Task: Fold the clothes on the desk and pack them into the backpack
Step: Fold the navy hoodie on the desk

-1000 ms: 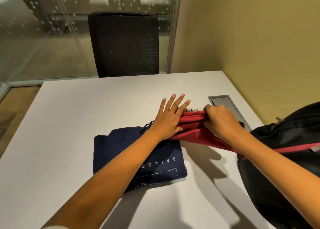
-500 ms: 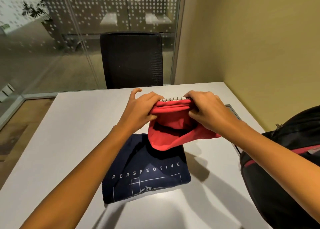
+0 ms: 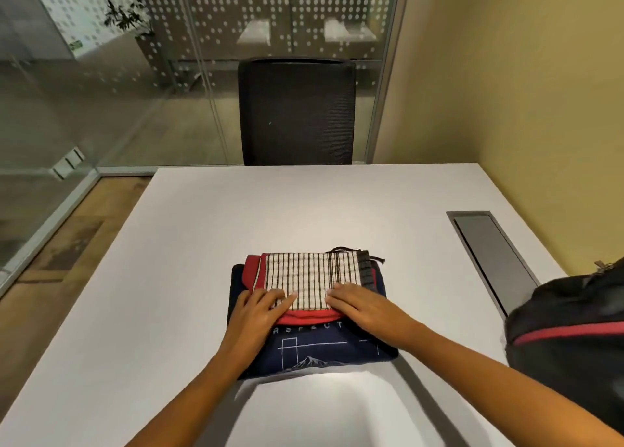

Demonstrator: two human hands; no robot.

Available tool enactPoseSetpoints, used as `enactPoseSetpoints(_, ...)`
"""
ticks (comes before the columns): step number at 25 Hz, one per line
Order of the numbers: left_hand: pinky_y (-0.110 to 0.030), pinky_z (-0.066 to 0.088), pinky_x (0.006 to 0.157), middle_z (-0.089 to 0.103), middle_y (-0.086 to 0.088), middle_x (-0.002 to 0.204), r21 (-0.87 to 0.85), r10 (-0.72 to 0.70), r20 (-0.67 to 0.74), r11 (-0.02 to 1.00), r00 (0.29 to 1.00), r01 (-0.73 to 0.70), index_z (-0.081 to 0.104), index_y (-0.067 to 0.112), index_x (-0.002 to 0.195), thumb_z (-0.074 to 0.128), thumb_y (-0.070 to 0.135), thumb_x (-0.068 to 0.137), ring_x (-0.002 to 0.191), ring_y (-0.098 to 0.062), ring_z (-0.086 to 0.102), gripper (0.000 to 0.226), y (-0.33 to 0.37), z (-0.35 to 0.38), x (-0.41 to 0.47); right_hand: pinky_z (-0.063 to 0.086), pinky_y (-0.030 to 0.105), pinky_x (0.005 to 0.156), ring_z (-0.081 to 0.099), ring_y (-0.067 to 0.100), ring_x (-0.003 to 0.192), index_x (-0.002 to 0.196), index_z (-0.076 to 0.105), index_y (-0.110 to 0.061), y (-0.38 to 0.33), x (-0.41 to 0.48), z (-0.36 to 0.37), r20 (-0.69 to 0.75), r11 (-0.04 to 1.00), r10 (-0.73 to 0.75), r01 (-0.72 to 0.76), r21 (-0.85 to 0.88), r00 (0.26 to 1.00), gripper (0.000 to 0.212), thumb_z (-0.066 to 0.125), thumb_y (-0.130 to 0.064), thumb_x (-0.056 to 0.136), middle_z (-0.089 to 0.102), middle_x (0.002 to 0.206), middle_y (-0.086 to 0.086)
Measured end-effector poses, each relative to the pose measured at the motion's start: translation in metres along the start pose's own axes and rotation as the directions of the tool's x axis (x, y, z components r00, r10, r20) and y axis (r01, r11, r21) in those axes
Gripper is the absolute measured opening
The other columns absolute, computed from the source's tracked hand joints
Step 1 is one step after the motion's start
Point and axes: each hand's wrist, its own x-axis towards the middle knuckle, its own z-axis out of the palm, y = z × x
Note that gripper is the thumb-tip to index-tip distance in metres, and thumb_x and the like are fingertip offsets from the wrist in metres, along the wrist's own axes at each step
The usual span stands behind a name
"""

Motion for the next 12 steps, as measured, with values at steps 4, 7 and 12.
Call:
enactPoseSetpoints(4,-0.041,0.036,0.101,0.053,0.002,0.13,-0.11,-0.122,0.058,0.986,0.991,0.128,0.052,0.027,0.137,0.065,0.021,0.072,0.116,-0.022,0.048,0.067,0.015,0.014,-0.022,0.025,0.038,0.118,0.039,0.02,0.138,0.138,0.05,-0.01,0.002,-0.021,0.017,-0.067,0.998,0.049,-0.046,0.046,0.997,0.039,0.049,-0.017,0.099,0.049,0.143,0.007)
enactPoseSetpoints(7,-0.037,0.028,0.105,0.051,0.004,0.136,-0.295,-0.314,0.001,0.907,0.949,0.3,0.052,0.025,0.136,0.044,0.03,0.084,0.124,-0.019,0.044,0.053,0.014,0.011,-0.013,0.031,0.041,0.115,0.044,0.015,0.131,0.128,0.056,-0.011,-0.01,-0.012,0.011,-0.257,0.929,0.318,-0.245,0.277,0.913,0.036,0.05,-0.029,0.098,0.054,0.135,0.002)
enactPoseSetpoints(12,-0.045,0.024,0.112,0.042,-0.009,0.146,-0.34,-0.707,0.114,0.632,0.698,0.696,0.039,0.011,0.144,0.049,0.033,0.097,0.129,-0.026,0.044,0.052,0.003,0.017,0.023,0.029,0.023,0.105,0.037,0.02,0.13,0.145,0.03,-0.004,-0.005,0.021,0.012,-0.052,0.408,0.866,-0.642,0.649,0.497,0.057,0.054,-0.025,0.098,0.037,0.142,0.011)
